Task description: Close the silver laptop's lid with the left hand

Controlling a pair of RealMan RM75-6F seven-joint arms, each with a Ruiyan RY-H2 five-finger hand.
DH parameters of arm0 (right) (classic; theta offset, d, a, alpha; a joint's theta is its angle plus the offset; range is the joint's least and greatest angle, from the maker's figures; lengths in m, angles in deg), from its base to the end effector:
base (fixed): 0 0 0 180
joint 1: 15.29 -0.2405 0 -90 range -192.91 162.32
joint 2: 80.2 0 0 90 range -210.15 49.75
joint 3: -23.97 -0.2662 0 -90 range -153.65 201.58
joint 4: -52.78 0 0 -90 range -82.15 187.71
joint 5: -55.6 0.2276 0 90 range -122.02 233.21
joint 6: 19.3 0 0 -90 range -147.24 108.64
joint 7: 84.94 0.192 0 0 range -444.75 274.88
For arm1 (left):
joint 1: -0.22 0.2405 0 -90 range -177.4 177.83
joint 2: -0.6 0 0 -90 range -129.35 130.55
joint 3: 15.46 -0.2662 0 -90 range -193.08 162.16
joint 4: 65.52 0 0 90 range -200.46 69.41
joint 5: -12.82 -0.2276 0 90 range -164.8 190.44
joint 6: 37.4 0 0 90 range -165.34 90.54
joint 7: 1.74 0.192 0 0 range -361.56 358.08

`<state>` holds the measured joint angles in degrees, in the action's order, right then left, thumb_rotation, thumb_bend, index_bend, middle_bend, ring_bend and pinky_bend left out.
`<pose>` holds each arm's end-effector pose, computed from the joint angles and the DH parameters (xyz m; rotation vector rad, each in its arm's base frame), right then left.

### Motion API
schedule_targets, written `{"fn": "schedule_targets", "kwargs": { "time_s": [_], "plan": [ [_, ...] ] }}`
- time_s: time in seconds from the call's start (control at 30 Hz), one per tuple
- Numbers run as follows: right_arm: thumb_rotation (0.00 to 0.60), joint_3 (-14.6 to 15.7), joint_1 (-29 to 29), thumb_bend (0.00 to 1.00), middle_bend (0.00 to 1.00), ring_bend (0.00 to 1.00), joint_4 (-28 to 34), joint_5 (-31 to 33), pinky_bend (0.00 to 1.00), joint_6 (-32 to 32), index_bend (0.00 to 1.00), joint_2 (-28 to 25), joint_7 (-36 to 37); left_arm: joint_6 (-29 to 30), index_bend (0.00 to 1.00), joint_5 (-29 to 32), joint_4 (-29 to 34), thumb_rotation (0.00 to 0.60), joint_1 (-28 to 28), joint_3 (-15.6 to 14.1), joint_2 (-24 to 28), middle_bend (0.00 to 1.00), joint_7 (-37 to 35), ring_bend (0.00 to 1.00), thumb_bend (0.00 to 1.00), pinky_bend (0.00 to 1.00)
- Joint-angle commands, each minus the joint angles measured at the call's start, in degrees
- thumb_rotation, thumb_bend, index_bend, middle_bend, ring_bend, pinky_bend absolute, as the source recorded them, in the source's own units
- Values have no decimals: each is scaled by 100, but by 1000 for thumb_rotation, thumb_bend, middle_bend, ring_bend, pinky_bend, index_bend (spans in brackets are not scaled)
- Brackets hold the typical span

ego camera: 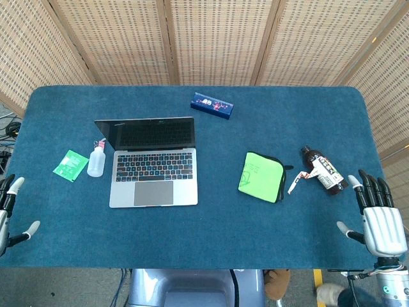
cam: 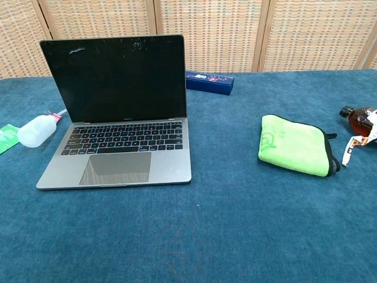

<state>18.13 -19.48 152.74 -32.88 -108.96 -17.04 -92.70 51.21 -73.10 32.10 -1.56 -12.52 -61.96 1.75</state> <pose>-0.2830 -0.2353 0.1618 1.3497 -0.7810 0.9898 -0.3167 0.2130 0.1583 -1.3220 -0.8932 -0.9072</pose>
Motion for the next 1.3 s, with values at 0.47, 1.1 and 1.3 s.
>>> {"fn": "schedule_targets", "kwargs": {
  "time_s": [0.47, 1.1, 1.3],
  "plan": [
    [600, -73, -52, 0, 0, 0, -46, 165, 0, 111, 19, -33, 111, -2043, 0, 498, 959, 600, -1808, 1162, 1547, 0, -737, 0, 1000, 0],
    [600, -181, -144, 0, 0, 0, -212, 465, 0, 275, 24, 59, 46, -4368, 0, 2566, -392, 600, -3982, 1594, 392, 0, -248, 0, 1000, 0],
    [600, -209, -152, 0, 0, 0, -241, 532, 0, 293, 24, 49, 95, -4590, 0, 2767, -950, 600, -4290, 1471, -135, 0, -164, 0, 1000, 0]
  ]
}}
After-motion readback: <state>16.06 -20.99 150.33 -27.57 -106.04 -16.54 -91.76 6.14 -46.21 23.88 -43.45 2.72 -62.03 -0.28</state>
